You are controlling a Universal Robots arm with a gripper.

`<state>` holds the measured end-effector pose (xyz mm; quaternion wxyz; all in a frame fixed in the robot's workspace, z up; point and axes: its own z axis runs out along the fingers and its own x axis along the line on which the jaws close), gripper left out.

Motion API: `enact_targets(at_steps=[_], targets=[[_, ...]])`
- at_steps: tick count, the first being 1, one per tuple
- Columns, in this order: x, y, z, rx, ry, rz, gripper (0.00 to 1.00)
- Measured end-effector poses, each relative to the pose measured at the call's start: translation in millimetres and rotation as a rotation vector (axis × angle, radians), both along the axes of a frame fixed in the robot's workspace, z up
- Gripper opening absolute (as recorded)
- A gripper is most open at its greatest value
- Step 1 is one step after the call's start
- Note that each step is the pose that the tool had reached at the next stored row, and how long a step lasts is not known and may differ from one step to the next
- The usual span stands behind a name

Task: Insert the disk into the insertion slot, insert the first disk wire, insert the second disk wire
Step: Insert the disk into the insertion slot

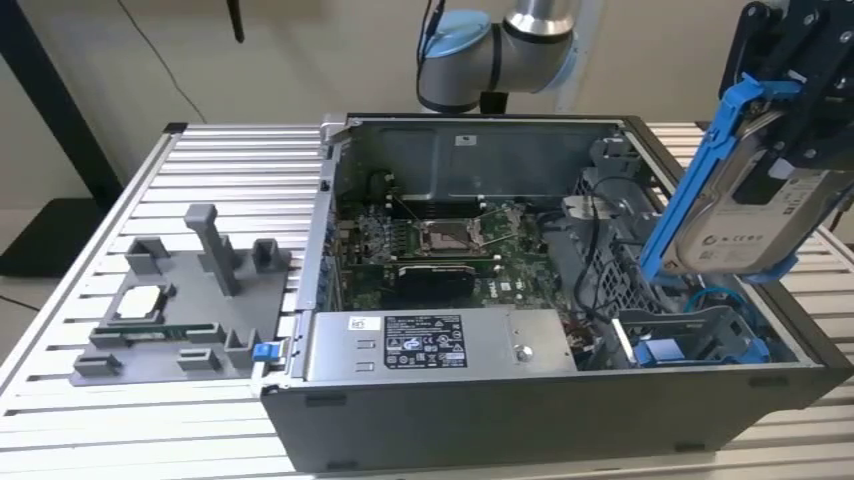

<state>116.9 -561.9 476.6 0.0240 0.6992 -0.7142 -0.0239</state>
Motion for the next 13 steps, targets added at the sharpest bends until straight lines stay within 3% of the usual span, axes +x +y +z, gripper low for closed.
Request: enact_targets(at_steps=[13], targets=[[1.2,0.0,-6.3,0.0012,0.0003,0.000,0.00]])
